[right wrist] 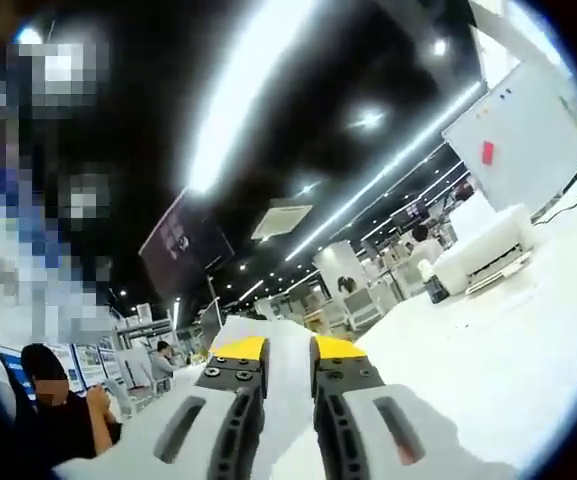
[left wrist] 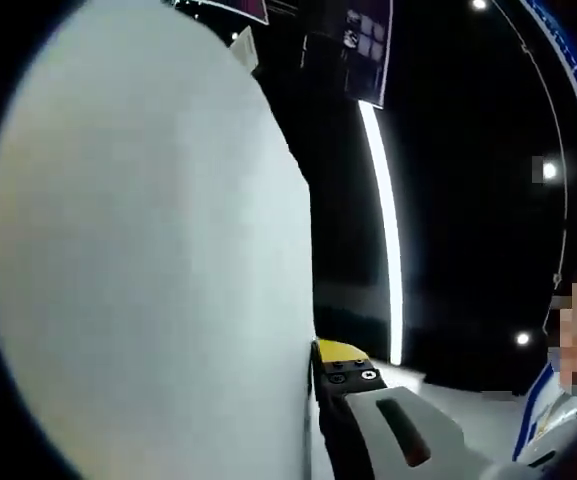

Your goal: Organize the stack of printing papers by aligning and flattening the scattered papers on the table

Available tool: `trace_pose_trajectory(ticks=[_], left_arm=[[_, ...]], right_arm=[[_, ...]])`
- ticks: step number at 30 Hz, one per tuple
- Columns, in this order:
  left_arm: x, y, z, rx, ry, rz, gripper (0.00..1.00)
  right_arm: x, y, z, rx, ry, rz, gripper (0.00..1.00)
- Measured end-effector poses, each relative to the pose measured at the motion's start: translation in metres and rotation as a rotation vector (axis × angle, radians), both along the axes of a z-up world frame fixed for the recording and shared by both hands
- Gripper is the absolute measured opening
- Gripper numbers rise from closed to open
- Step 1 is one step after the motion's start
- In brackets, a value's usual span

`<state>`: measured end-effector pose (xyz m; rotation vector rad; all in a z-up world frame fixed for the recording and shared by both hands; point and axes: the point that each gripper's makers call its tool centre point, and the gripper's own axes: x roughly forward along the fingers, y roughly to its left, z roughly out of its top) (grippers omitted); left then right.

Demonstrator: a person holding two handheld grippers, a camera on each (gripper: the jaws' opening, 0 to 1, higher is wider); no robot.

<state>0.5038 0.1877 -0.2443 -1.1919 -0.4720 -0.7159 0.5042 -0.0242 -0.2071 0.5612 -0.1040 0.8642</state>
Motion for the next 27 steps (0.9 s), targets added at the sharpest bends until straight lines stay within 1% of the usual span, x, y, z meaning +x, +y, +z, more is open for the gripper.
trace_pose_trajectory(ticks=[4,9,13,14,19,21,23,25,27], left_arm=[[0.000,0.004,-0.005,0.044,0.027,0.032,0.05],[0.004,0.009,-0.016,0.079,0.073,0.062,0.05],[0.007,0.011,-0.023,0.167,0.098,0.109,0.05],[0.007,0.011,-0.023,0.174,0.100,0.113,0.05],[0.010,0.017,-0.030,0.201,0.138,0.144,0.06],[0.012,0.022,-0.036,0.213,0.166,0.158,0.06],[0.014,0.025,-0.040,0.203,0.182,0.159,0.06],[0.014,0.031,-0.043,0.180,0.191,0.160,0.06],[0.014,0.032,-0.044,0.177,0.193,0.163,0.06]], right_arm=[[0.005,-0.012,-0.002,0.006,0.009,-0.024,0.12],[0.010,-0.023,-0.006,0.016,0.020,-0.046,0.12],[0.012,-0.027,-0.010,0.005,0.027,-0.056,0.13],[0.012,-0.028,-0.012,0.001,0.028,-0.060,0.13],[0.015,-0.037,-0.018,-0.007,0.034,-0.079,0.13],[0.017,-0.043,-0.022,-0.020,0.041,-0.092,0.13],[0.019,-0.048,-0.026,-0.028,0.046,-0.105,0.14],[0.020,-0.052,-0.028,-0.031,0.053,-0.106,0.14],[0.020,-0.053,-0.029,-0.031,0.054,-0.107,0.15]])
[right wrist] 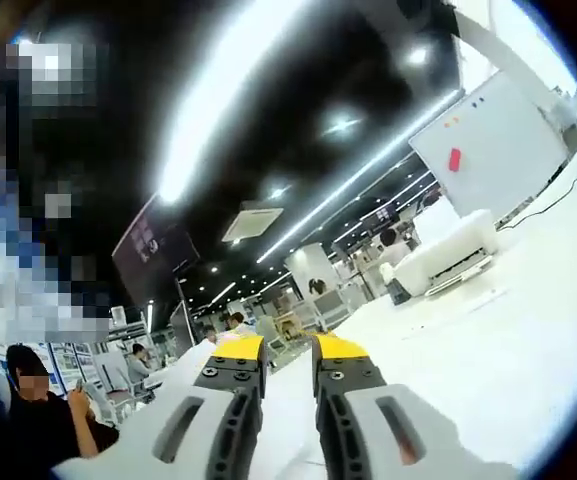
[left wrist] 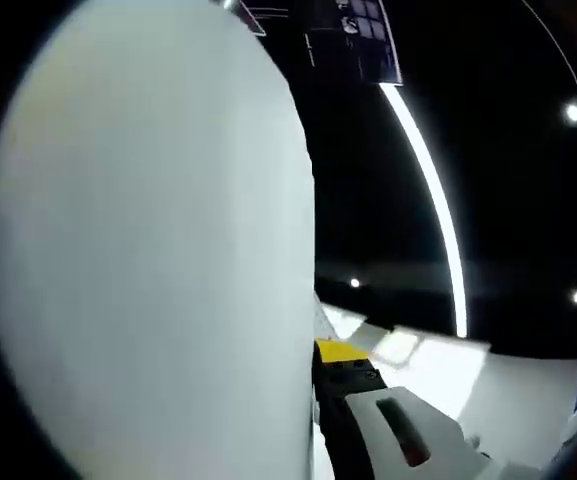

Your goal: Organize the stack of printing papers by aligning and flattening the scattered papers on the table

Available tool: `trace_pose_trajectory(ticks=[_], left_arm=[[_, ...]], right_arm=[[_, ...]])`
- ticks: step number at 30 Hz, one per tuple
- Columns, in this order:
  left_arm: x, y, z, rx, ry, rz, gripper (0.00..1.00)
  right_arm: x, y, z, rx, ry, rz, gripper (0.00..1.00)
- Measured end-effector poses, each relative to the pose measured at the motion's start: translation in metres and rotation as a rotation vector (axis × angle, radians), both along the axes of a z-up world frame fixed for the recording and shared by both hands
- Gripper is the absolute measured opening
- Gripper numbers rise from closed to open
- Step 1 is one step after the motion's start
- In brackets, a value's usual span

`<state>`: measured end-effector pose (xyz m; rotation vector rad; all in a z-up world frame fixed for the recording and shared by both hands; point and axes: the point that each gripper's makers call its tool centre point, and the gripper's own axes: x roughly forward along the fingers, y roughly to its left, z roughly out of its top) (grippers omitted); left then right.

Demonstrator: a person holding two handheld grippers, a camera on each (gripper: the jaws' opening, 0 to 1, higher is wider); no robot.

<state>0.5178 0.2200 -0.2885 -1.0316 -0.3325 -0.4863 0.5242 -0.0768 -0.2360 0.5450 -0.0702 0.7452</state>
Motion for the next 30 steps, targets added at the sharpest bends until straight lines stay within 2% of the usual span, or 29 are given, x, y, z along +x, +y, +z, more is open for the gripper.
trace_pose_trajectory(ticks=[3,6,10,16,23,30], left_arm=[[0.000,0.002,-0.001,-0.002,0.002,0.004,0.06],[0.000,0.009,-0.007,-0.003,0.024,0.027,0.06],[-0.001,0.011,-0.005,-0.019,0.013,0.037,0.06],[0.001,0.011,-0.009,-0.018,0.041,0.041,0.06],[0.002,0.007,-0.012,-0.008,0.058,0.046,0.06],[0.005,0.009,-0.018,-0.001,0.088,0.051,0.06]], right_arm=[[0.000,-0.002,-0.001,-0.001,0.002,-0.002,0.15],[0.002,-0.010,-0.013,-0.048,0.016,-0.032,0.16],[0.002,-0.015,-0.018,-0.051,0.029,-0.043,0.18],[0.003,-0.023,-0.026,-0.072,0.046,-0.063,0.22],[0.007,-0.036,-0.054,-0.158,0.106,-0.097,0.29],[0.010,-0.053,-0.073,-0.170,0.153,-0.127,0.31]])
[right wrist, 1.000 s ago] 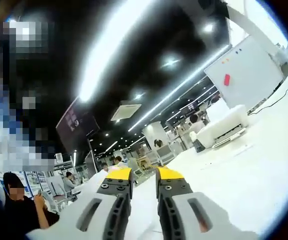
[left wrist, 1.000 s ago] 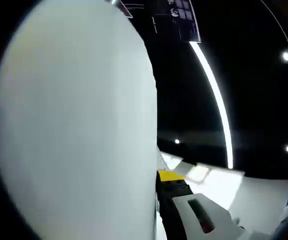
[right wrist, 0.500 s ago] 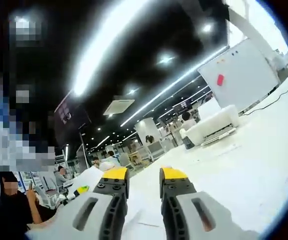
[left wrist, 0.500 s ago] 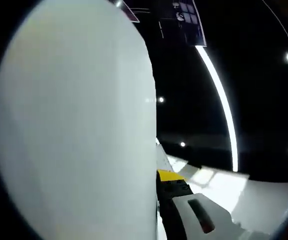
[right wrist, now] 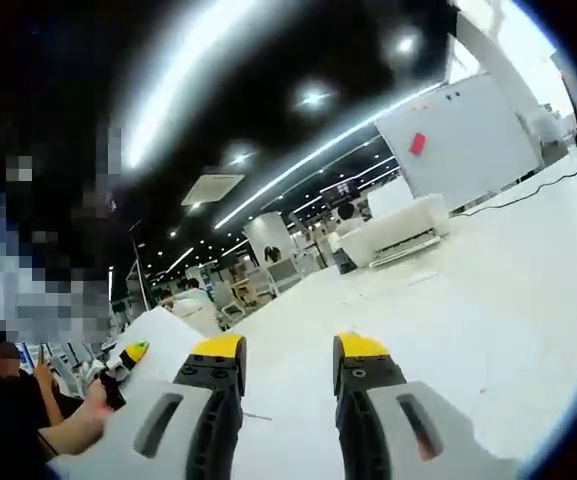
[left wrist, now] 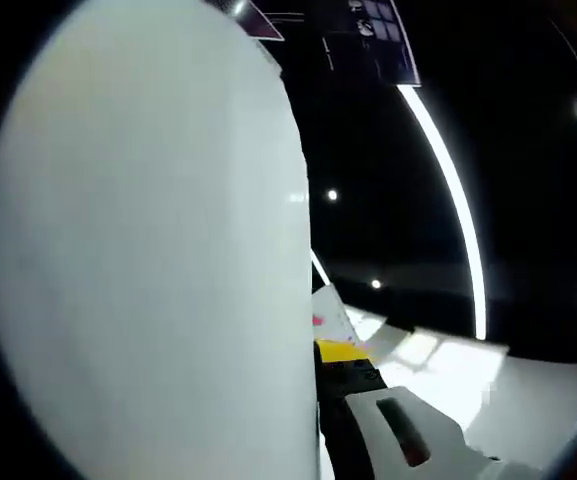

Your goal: Organize the stack of printing papers by aligning and flattening the scattered papers on the table

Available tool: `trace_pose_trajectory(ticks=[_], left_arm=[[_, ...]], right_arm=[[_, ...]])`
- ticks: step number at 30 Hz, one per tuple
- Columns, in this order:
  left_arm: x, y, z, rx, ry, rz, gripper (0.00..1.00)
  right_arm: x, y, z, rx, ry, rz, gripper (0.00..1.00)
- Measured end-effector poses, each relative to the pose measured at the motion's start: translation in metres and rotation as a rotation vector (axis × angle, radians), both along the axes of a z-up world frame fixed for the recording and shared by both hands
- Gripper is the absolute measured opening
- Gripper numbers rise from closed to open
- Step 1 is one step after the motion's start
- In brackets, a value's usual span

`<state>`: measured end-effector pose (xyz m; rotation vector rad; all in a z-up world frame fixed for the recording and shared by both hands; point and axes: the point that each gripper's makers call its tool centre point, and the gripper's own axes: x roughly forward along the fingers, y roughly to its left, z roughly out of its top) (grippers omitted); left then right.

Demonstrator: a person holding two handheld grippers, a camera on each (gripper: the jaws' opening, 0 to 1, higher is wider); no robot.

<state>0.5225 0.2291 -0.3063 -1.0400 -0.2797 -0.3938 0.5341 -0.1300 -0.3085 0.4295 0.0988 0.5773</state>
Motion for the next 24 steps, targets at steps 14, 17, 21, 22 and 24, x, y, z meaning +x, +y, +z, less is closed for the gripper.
trace_pose_trajectory(ticks=[14,17,21,22,24], left_arm=[[0.003,0.007,-0.021,0.044,0.089,0.045,0.06],[0.001,0.009,-0.023,0.048,0.093,0.052,0.06],[0.000,0.009,-0.023,0.053,0.094,0.056,0.06],[0.000,0.008,-0.023,0.058,0.094,0.053,0.06],[0.000,0.008,-0.024,0.061,0.094,0.051,0.06]], right_arm=[[0.020,-0.033,-0.029,-0.149,0.053,-0.082,0.44],[0.025,-0.037,-0.041,-0.177,0.082,-0.079,0.47],[0.030,-0.039,-0.058,-0.214,0.124,-0.070,0.50],[0.032,-0.041,-0.062,-0.226,0.133,-0.074,0.51],[0.033,-0.043,-0.069,-0.249,0.153,-0.077,0.55]])
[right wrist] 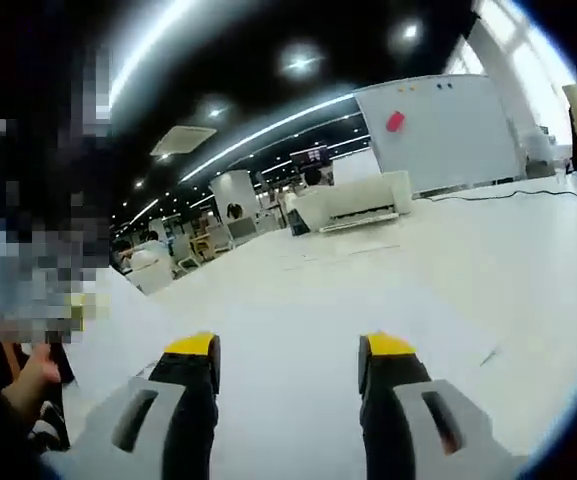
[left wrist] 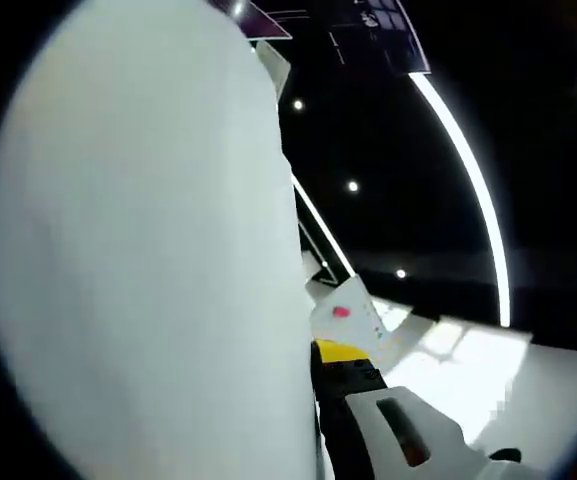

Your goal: Organize the stack of printing papers by aligning and flattening the scattered papers on the table

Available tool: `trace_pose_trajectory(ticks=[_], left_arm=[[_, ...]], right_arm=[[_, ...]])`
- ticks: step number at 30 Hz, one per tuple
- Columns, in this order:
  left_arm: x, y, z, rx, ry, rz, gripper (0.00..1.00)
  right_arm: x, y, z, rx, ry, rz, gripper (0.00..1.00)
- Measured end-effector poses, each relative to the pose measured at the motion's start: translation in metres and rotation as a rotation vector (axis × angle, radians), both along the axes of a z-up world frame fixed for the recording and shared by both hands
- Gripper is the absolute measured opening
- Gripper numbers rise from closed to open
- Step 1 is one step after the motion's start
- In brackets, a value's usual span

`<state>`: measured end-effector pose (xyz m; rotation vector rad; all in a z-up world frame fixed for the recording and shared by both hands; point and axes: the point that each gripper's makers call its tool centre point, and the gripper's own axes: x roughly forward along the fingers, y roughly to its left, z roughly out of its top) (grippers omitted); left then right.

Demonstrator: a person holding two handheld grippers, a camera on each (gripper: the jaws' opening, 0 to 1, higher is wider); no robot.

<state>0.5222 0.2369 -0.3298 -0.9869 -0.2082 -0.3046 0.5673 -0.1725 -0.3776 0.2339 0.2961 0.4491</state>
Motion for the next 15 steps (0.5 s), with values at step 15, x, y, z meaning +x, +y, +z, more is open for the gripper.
trace_pose_trajectory(ticks=[15], left_arm=[[-0.002,-0.001,-0.002,0.011,-0.003,-0.001,0.06]], right_arm=[[0.034,-0.021,-0.016,-0.140,0.022,-0.046,0.65]])
